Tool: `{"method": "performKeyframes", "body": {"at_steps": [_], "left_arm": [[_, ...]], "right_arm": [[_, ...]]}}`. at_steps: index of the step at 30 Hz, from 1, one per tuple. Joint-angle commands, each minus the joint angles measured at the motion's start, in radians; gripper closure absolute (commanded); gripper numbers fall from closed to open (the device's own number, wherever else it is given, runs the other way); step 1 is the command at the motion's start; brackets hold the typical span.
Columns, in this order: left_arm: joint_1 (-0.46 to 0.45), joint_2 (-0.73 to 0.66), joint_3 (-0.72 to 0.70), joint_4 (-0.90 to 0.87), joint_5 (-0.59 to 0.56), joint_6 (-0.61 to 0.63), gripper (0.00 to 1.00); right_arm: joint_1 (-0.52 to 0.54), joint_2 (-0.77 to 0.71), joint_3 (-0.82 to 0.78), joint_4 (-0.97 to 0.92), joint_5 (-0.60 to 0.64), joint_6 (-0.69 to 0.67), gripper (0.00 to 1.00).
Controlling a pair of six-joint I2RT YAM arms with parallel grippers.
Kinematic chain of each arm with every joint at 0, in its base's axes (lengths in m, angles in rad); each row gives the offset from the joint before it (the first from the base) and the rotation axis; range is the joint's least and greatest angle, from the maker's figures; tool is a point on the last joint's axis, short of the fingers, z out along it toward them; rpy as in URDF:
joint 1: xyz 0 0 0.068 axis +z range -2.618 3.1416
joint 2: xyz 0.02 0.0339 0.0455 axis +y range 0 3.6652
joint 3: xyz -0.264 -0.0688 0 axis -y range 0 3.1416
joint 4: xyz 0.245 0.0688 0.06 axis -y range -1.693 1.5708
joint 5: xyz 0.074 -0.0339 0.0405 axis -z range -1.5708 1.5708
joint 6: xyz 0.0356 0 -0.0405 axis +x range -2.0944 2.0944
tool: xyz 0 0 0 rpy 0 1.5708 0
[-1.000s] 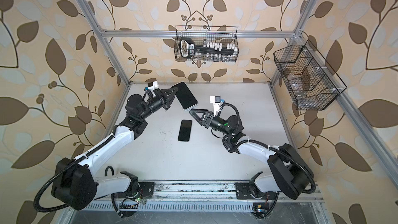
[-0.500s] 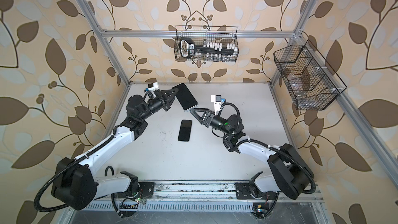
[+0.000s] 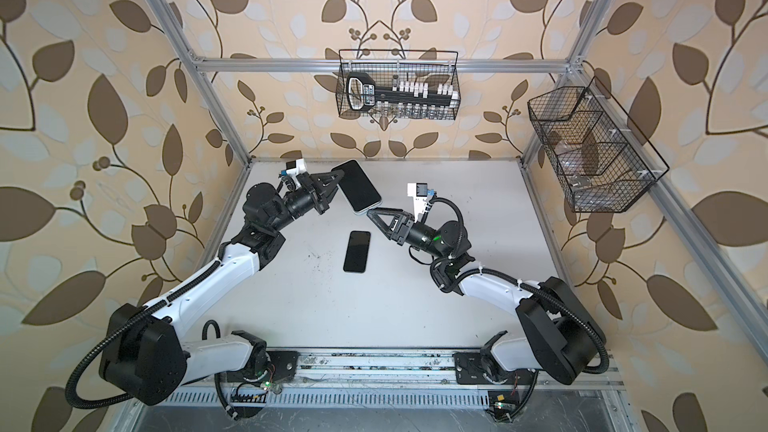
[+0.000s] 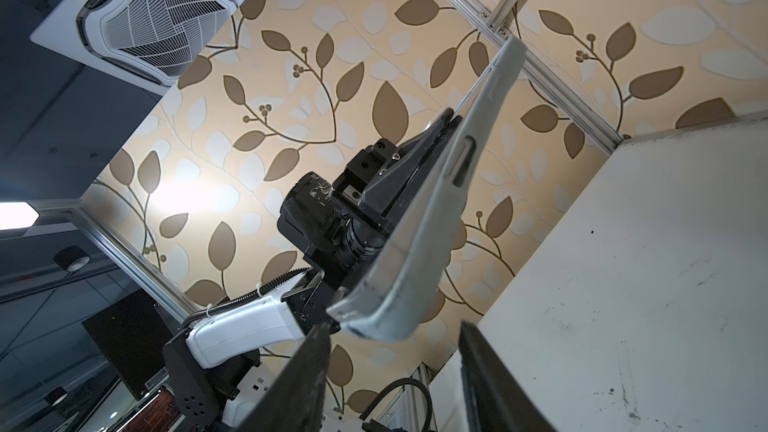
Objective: Take the phone out of the phone case
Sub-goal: Remove the phone case from the phone.
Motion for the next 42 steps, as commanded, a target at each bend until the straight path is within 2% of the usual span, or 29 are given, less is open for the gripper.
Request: {"method": "performKeyframes", "body": {"at_steps": [1, 18, 42], "left_arm": [[-0.006, -0.036, 0.023, 0.115, 0.021, -0.024, 1.0], [-0.019, -0.033, 0.014, 0.128, 0.027, -0.034, 1.0], [-0.019, 0.022, 0.054, 0.139, 0.024, -0.018, 1.0]], "right_arm": [[-0.006, 0.011, 0.027, 0.036, 0.008, 0.006, 0.49], [-0.023, 0.055, 0.032, 0.09, 0.0, 0.056, 0.5], [-0.01, -0.032, -0.003, 0.035, -0.005, 0.018, 0.5]]}}
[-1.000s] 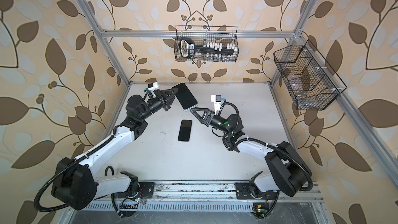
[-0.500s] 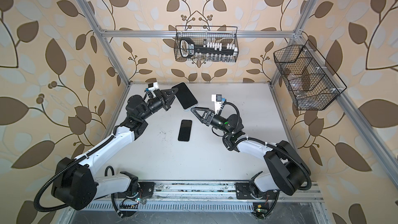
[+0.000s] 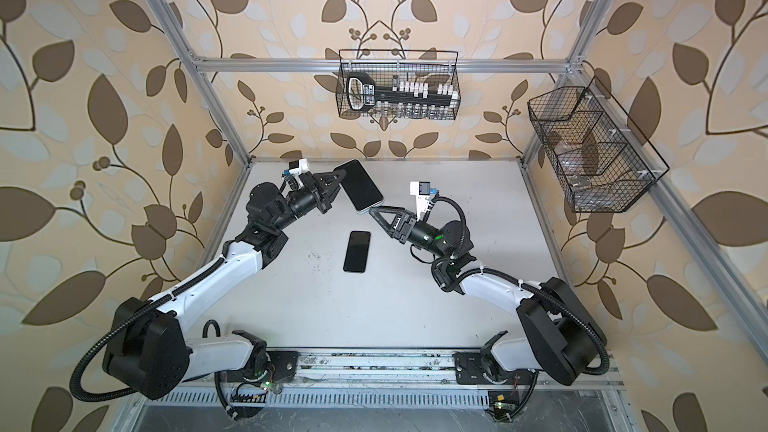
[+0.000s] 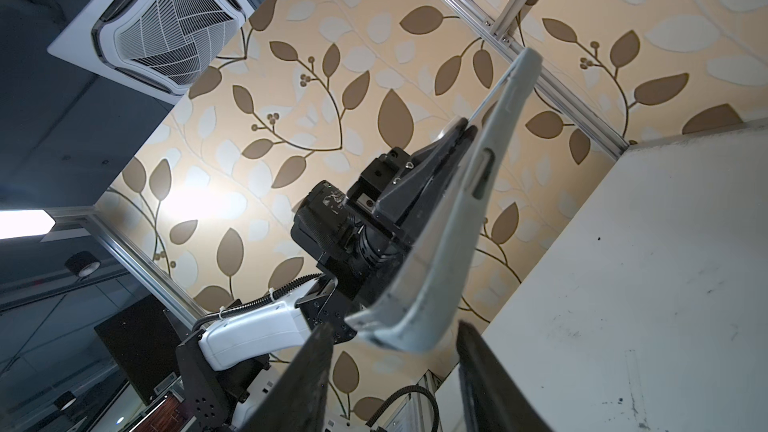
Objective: Take the phone out of the phone case
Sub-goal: Remove the phone case from the phone.
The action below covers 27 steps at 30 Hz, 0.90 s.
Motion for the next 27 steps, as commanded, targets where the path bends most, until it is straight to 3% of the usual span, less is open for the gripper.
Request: {"method": "performKeyframes", "body": {"at_steps": [1, 27], "left_arm": [[-0.011, -0.011, 0.053, 0.106, 0.023, -0.005, 1.0], [-0.022, -0.044, 0.024, 0.141, 0.022, -0.046, 1.0]], "right_arm": [[0.005, -0.02, -0.005, 0.012, -0.001, -0.008, 0.5], [0.001, 0.045, 0.038, 0.019, 0.004, -0.003, 0.51]]}}
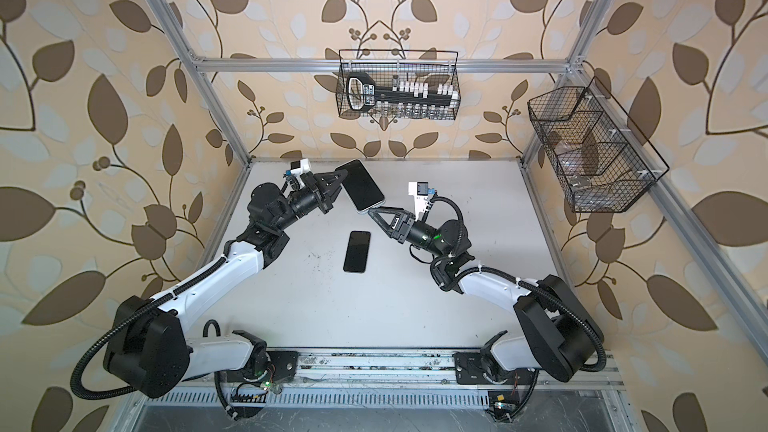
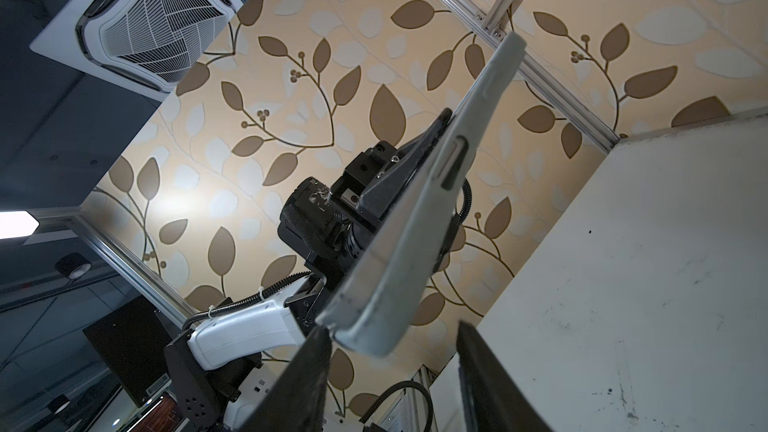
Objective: Take the phone out of the phone case
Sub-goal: Remove the phone case from the phone.
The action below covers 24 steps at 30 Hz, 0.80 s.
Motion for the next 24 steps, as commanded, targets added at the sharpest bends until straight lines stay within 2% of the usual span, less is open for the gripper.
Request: {"method": "performKeyframes", "body": {"at_steps": [1, 24], "left_arm": [[-0.01, -0.047, 0.026, 0.125, 0.028, -0.03, 1.0], [-0.027, -0.044, 0.036, 0.171, 0.037, -0.075, 1.0]], "right_arm": [[0.0, 0.017, 0.033, 0.03, 0.004, 0.005, 0.51], [-0.029, 0.061, 0.017, 0.08, 0.035, 0.065, 0.53]]}}
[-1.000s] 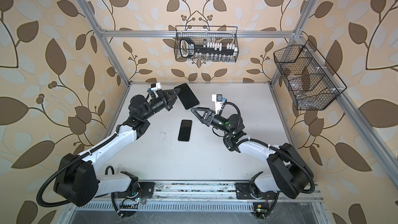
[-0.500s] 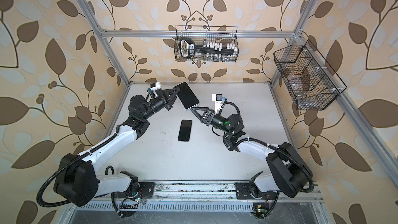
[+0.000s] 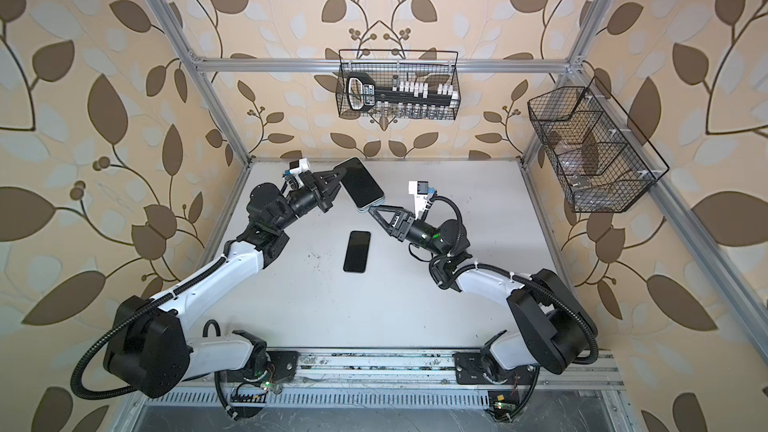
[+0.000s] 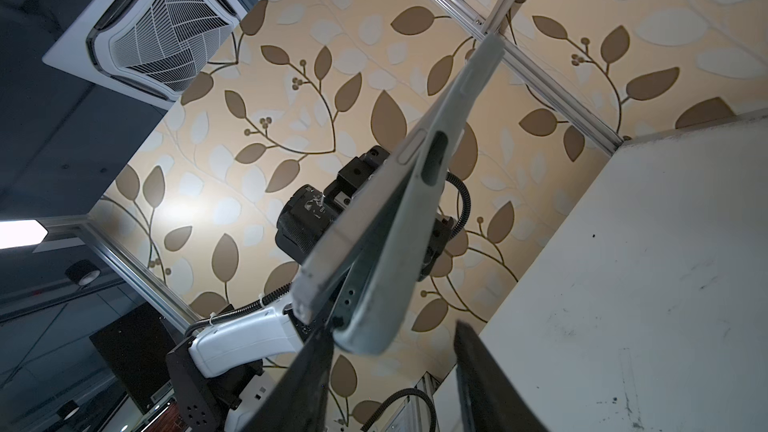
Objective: Take the phone out of the phone case
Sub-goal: Remove the phone case from the phone.
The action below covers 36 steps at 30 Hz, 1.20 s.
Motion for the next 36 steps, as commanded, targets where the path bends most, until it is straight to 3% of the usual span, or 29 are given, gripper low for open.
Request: {"method": "performKeyframes", "body": {"at_steps": [1, 28, 36], "left_arm": [[-0.029, -0.043, 0.031, 0.156, 0.052, -0.036, 1.0], [-0.09, 0.026, 0.0, 0.114, 0.089, 0.138, 1.0], [-0.087, 0.093, 0.033, 0.169, 0.065, 0.15, 1.0]], "right_arm": [[-0.018, 0.017, 0.015, 0.017, 0.039, 0.036, 0.53], [-0.023, 0.057, 0.026, 0.078, 0.115, 0.178, 0.64], [-0.013, 0.027, -0.042, 0.085, 0.167, 0.233, 0.61]]}}
